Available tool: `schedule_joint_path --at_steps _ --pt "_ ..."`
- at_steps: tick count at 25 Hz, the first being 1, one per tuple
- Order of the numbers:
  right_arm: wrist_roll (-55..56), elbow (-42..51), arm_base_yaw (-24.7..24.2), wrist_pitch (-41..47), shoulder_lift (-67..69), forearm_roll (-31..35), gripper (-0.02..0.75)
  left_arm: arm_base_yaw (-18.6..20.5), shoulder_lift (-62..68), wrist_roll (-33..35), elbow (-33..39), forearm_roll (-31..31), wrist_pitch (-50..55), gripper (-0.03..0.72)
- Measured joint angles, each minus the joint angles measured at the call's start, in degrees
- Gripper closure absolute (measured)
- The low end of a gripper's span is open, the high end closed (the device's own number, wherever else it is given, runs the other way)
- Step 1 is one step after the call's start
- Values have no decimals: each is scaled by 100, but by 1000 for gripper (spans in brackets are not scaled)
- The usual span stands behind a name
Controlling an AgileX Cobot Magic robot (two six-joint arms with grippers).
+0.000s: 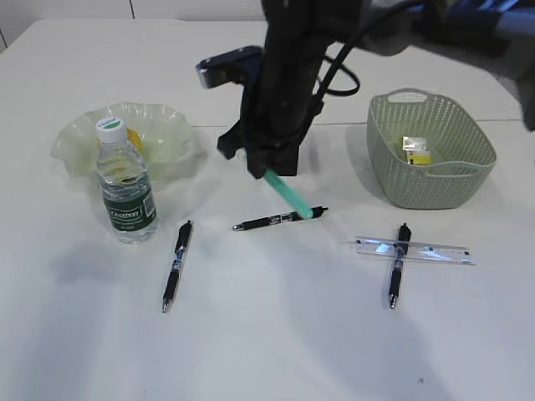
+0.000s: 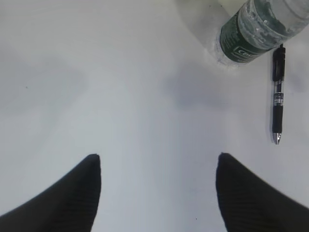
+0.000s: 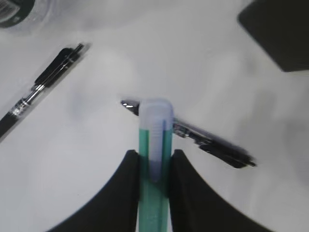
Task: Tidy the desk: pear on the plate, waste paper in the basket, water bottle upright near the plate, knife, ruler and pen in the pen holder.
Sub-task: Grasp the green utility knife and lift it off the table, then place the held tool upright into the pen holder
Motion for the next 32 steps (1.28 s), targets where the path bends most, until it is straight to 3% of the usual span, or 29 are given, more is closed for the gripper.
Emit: schedule_joint_path --at_steps 9,32 --pt "-334 0 -1114 -148 -801 786 624 0 0 0 0 0 -9 161" --pt "-811 10 -1189 -4263 -37 1442 624 0 0 0 0 -18 -92 161"
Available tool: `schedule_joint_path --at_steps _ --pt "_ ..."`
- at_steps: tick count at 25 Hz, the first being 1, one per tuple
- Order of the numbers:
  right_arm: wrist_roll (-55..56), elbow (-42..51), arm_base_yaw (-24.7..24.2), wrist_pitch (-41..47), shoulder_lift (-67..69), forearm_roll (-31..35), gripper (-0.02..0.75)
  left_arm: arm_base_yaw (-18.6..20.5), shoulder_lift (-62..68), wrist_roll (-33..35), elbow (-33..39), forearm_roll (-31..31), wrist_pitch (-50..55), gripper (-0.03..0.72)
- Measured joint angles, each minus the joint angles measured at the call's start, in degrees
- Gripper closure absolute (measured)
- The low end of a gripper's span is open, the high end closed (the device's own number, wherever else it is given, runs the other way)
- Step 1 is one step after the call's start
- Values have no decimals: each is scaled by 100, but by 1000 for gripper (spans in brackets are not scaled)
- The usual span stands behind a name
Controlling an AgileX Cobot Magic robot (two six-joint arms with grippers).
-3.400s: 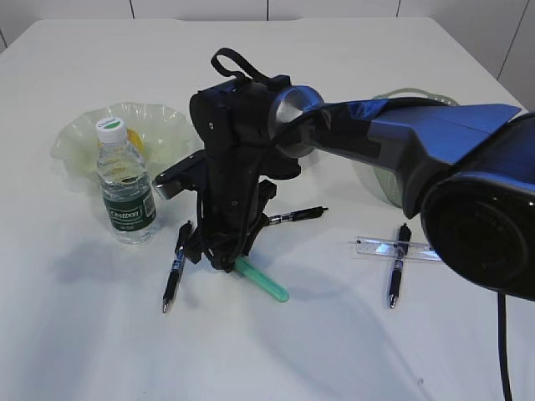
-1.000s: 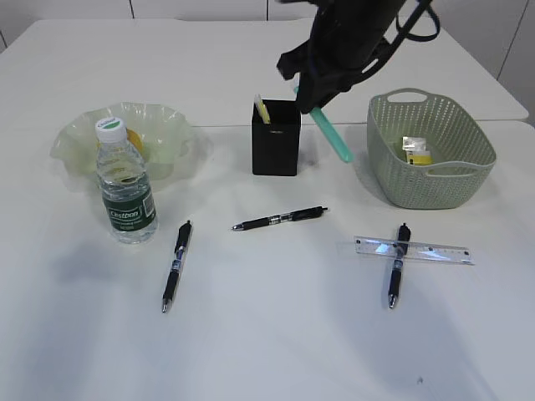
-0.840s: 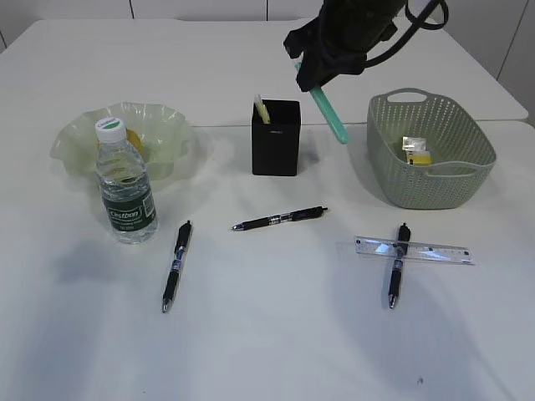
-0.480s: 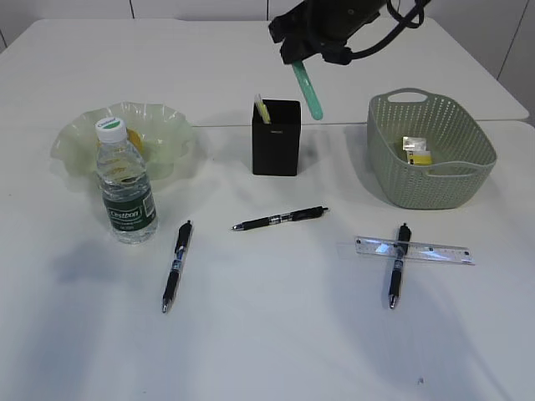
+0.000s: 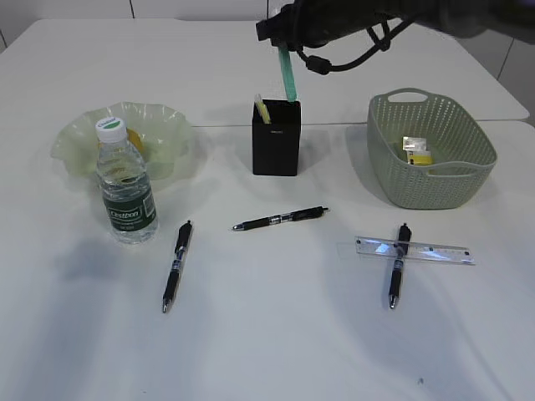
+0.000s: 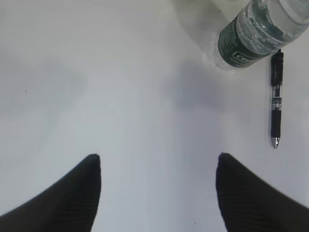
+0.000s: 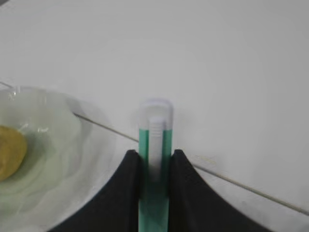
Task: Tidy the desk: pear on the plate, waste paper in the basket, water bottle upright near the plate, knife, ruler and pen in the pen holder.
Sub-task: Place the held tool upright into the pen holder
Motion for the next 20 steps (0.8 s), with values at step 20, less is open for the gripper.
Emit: schedule_joint_path --at_steps 20 --pt "-10 0 0 -1545 870 430 624 0 0 0 0 0 -174 161"
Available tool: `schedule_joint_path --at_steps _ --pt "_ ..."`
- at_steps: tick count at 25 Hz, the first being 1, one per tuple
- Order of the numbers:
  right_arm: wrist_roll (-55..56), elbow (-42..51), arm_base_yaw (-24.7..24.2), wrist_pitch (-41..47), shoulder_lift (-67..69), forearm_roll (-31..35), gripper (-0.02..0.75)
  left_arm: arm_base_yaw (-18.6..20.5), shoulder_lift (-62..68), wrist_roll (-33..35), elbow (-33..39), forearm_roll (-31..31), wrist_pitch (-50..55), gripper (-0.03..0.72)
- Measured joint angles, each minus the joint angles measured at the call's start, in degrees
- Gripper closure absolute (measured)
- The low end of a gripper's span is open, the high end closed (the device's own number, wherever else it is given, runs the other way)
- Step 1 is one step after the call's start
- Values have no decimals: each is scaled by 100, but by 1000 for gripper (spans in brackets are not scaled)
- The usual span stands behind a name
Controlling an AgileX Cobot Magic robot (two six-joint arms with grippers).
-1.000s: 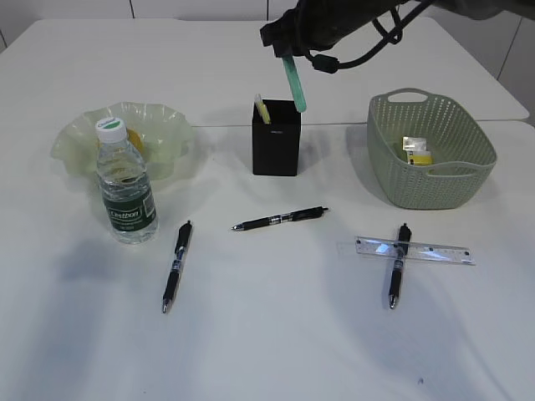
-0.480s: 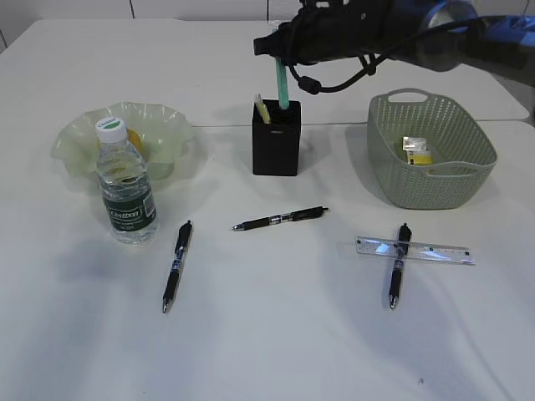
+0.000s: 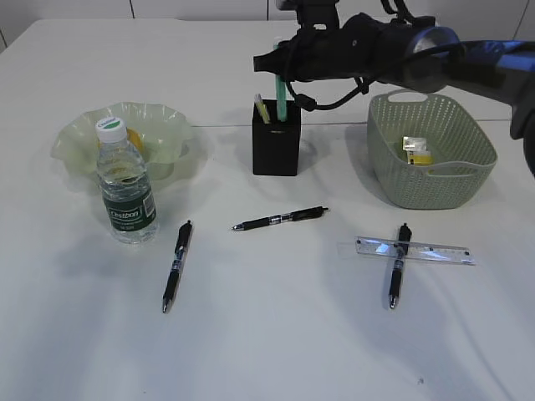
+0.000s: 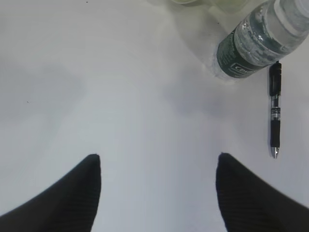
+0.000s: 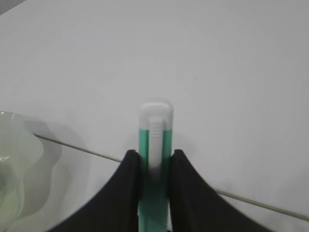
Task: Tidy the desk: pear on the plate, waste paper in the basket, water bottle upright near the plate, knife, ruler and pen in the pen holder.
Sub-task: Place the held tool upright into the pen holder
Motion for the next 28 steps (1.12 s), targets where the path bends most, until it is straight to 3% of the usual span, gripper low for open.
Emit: schedule_joint_path --at_steps 5,13,18,28 --pt "0 0 0 0 62 154 621 0 0 0 0 0 -33 161" --pt "0 0 10 0 71 192 517 0 0 0 0 0 -65 161" --pt "0 0 10 66 71 192 496 0 0 0 0 0 -65 161" --pt "0 0 10 1266 -159 192 494 0 0 0 0 0 -65 161"
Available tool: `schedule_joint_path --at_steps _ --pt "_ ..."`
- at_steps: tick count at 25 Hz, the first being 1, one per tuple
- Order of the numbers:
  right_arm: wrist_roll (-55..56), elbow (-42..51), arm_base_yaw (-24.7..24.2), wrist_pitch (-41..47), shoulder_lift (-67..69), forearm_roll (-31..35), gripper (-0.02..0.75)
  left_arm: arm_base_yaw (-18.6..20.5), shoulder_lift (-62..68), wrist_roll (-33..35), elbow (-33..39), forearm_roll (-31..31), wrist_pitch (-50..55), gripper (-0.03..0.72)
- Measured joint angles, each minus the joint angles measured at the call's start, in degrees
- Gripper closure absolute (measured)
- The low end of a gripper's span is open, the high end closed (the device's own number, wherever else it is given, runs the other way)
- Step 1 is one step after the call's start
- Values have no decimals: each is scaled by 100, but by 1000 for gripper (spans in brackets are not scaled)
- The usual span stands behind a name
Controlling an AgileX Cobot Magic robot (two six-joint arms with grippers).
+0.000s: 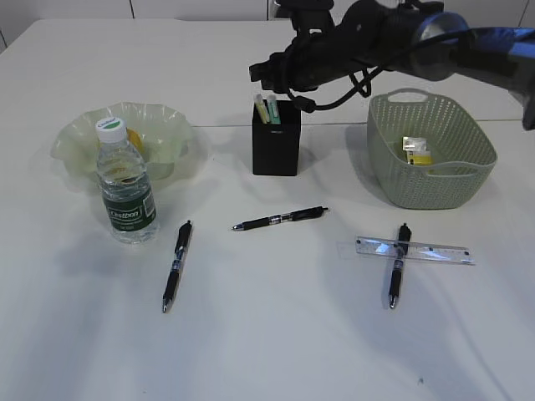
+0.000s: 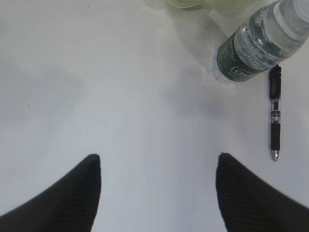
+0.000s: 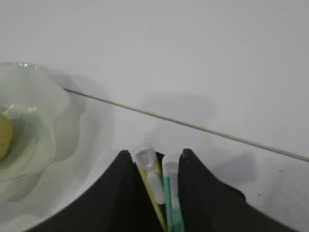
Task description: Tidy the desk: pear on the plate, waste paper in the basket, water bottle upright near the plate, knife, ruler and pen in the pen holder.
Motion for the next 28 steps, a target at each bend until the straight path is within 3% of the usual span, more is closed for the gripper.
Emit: schedule_joint_path --at_steps 5,14,21,28 --pt "37 -55 0 929 -415 -98 494 0 0 0 0 10 0 161" --pt "1329 -68 0 2731 -1514 -1589 494 0 0 0 0 10 0 161" --pt "1780 -68 0 4512 -2272 -2269 493 0 0 0 0 10 0 161" --pt "2033 46 0 4696 -2966 -2467 491 0 0 0 0 10 41 161"
